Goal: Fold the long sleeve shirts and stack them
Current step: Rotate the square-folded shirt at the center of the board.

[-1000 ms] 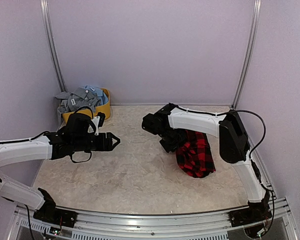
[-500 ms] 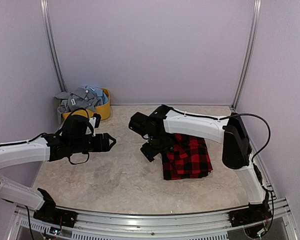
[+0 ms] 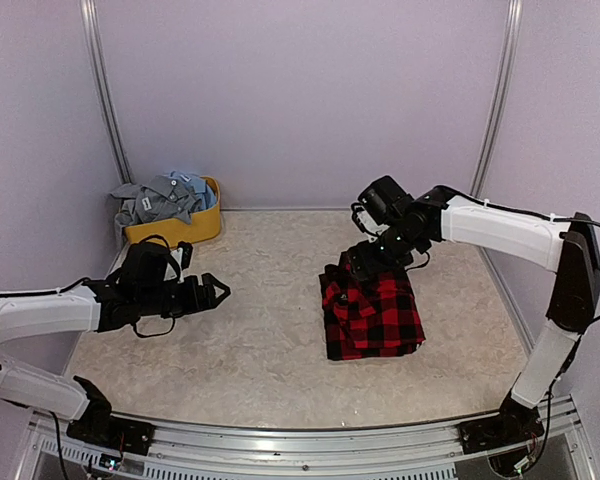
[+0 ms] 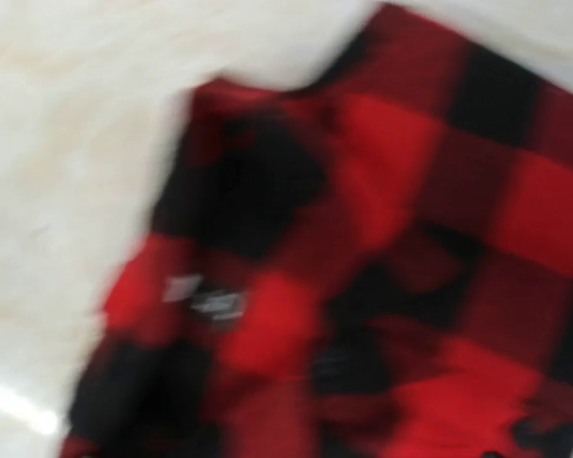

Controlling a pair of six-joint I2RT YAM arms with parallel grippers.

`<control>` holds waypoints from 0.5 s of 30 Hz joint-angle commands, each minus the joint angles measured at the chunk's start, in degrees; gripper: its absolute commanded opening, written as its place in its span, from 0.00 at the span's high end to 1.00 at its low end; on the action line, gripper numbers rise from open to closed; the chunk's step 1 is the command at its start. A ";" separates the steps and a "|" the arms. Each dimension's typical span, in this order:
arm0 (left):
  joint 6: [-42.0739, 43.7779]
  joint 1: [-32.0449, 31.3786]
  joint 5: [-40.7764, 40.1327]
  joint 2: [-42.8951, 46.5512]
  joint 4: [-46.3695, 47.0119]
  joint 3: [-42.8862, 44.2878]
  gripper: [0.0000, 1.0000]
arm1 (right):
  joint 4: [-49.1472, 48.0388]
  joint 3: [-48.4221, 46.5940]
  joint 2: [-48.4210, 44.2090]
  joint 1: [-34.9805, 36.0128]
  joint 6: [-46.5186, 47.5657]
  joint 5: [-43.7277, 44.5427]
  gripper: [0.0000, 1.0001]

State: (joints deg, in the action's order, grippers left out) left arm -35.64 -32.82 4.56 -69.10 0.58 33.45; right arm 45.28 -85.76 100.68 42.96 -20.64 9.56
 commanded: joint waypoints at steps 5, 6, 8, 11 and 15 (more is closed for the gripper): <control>-2.57 1.57 7.25 0.55 5.62 -1.67 0.14 | -16.85 6.19 0.95 -12.40 9.85 -18.25 0.21; -2.66 1.53 7.21 0.68 5.66 -1.73 0.14 | -17.10 5.11 2.58 -13.12 10.18 -18.97 0.22; -2.84 1.44 6.92 1.26 5.66 -2.10 0.14 | -18.23 3.42 6.25 -14.45 10.67 -21.59 0.23; -2.93 1.44 6.57 1.98 5.24 -2.41 0.14 | -19.86 1.02 10.92 -16.76 10.39 -27.24 0.24; -2.69 1.27 6.03 2.30 4.40 -2.25 0.14 | -19.75 -1.62 16.39 -19.89 9.20 -32.77 0.26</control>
State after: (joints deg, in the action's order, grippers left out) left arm -38.39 -31.53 10.44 -68.03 4.60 31.75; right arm 27.57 -84.71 113.36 26.20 -11.46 -14.90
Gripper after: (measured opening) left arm 0.862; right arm 0.743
